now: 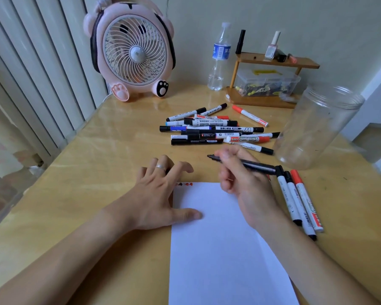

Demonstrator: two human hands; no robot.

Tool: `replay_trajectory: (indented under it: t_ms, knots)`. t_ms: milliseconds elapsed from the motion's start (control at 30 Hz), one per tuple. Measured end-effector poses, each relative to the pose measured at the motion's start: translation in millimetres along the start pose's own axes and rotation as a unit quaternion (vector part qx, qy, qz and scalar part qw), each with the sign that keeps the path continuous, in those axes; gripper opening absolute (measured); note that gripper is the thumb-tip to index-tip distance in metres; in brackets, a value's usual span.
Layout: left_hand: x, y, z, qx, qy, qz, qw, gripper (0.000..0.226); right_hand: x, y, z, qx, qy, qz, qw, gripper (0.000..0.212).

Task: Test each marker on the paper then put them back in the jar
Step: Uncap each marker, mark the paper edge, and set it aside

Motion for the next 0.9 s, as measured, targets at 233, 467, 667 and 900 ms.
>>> replay_trajectory:
  t_ms: [233,467,667,900]
  knots:
    - [-3,0,0,0.006,-0.001,0.007,1.000,0.079,-1,5,4,0.034,0.056,0.079,0.995,0.006]
    - [-4,-2,0,0.021,-0.006,0.019,1.000,0.076,-9,14,-1,-0.049,0.026,0.201,0.978,0.020]
    - [-5,-4,-1,0.029,-0.006,0.034,0.999,0.070,-10,22,1,-0.058,0.052,0.192,0.978,0.017]
    - [-5,-3,-1,0.027,-0.004,0.037,0.999,0.069,-11,23,-1,-0.051,0.060,0.199,0.977,0.016]
Point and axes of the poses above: each hand's wrist, its own z-axis away from the middle knuckle, its own y-axis out of the palm, x = y × z, the point moved 1 cm from there along -z, towards the middle knuckle, and after that the axes turned 1 degree about x, right-handed, at the moved point
